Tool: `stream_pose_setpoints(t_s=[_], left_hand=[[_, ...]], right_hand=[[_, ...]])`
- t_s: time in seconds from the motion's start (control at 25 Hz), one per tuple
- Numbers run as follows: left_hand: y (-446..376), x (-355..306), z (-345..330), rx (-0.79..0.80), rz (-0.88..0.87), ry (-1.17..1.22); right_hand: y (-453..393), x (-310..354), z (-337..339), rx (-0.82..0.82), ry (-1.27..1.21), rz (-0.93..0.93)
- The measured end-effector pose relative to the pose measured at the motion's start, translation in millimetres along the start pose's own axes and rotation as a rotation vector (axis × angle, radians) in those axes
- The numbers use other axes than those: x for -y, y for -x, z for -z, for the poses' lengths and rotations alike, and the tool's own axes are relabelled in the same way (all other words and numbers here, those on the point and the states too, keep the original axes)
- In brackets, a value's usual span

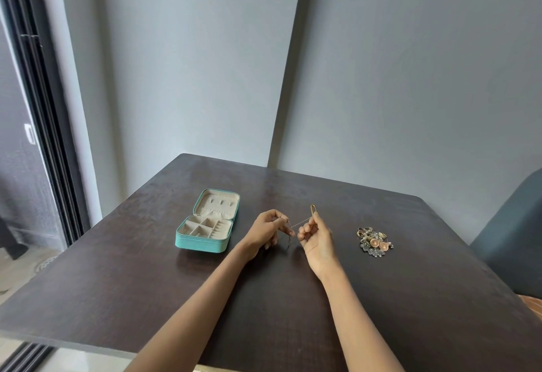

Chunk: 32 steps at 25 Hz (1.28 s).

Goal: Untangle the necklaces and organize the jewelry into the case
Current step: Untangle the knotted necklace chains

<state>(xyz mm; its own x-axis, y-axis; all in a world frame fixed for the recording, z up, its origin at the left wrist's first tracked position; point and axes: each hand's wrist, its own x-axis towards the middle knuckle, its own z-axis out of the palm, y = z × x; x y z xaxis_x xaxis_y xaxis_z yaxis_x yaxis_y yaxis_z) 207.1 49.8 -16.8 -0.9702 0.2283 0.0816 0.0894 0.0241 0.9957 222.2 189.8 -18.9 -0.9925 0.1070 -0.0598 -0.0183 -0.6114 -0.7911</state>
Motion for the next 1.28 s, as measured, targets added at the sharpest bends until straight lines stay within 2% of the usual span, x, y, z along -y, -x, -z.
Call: stream_pose_setpoints(t_s=[0.52, 0.92, 1.08, 1.28], left_hand=[[1.1, -1.2, -0.2, 0.075, 0.031, -0.1], [-6.6, 0.6, 4.3, 0.199, 0.009, -0.328], [-6.9, 0.3, 3.3, 0.175, 0.009, -0.359], [-6.4, 2.1, 5.1, 0.109, 0.041, -0.279]], right_hand=[[-3.1, 0.3, 1.9, 0.013, -0.019, 0.001], [-2.7, 1.0, 1.5, 0.025, -0.02, -0.013], [-2.4, 0.4, 1.8, 0.034, -0.009, -0.021], [-0.2, 2.8, 0.1, 0.011, -0.048, -0.026]])
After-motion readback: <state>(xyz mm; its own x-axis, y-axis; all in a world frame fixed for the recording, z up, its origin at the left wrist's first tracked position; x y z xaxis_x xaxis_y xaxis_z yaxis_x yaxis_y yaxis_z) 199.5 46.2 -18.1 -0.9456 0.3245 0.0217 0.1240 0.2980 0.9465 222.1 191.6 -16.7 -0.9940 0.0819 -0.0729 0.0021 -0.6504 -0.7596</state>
